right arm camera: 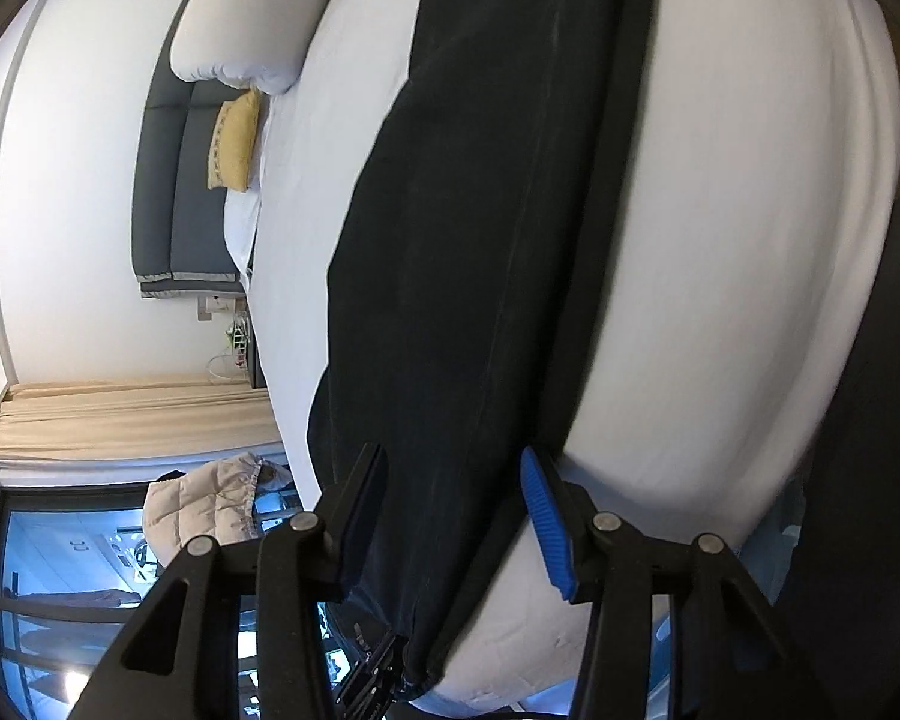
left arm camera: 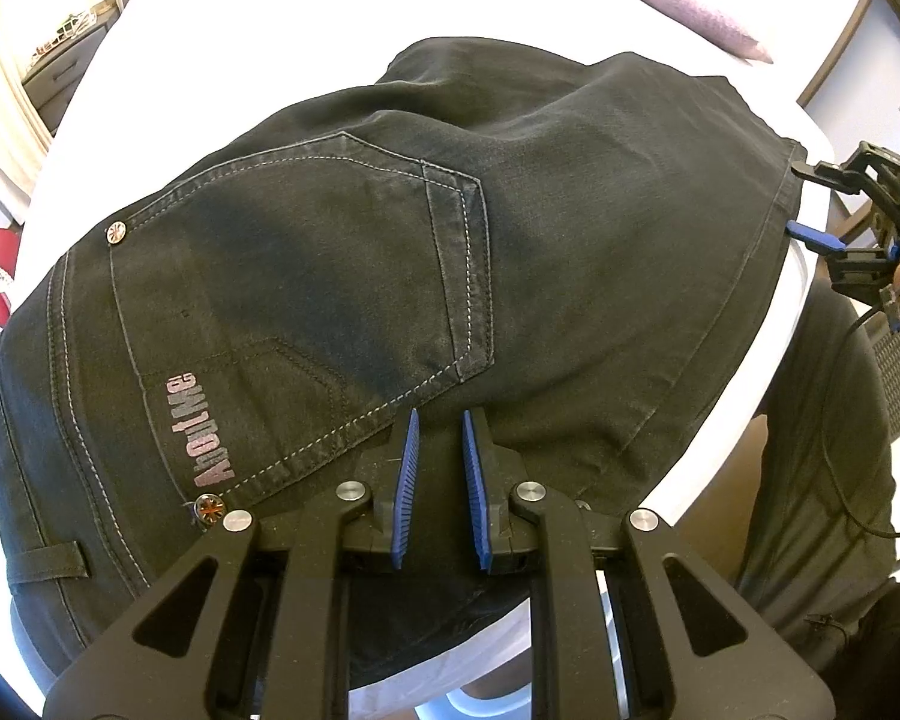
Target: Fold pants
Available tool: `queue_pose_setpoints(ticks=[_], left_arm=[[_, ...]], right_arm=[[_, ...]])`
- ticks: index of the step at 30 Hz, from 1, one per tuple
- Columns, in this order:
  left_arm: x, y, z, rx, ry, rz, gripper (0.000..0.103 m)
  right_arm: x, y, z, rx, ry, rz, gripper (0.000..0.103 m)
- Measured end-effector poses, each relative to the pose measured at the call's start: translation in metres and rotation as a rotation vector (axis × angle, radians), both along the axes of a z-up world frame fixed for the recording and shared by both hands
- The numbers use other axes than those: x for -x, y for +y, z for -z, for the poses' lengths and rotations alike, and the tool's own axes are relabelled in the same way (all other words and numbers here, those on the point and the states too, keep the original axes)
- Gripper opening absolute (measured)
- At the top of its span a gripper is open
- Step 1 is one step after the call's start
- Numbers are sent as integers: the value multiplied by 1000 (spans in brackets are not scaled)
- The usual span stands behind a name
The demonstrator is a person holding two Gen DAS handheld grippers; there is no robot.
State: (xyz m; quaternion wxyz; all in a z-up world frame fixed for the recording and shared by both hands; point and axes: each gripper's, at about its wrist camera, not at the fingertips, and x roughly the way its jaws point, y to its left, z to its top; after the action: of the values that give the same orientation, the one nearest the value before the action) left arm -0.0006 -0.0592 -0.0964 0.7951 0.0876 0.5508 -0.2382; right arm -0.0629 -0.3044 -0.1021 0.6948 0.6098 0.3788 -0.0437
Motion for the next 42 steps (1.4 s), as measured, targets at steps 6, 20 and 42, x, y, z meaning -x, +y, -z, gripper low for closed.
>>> queue_pose_setpoints(ticks=[6,20,42], left_arm=[[0,0,0,0,0,0,15],[1,-1,-1,-7,3,17,15],[15,15,-9,22,55,42,15]], right_arm=[[-4,8,5,-46,10,-27,47],[-19,44,21,-31,30,-137,4],[-42,103,16,-74,-43,-300,32]])
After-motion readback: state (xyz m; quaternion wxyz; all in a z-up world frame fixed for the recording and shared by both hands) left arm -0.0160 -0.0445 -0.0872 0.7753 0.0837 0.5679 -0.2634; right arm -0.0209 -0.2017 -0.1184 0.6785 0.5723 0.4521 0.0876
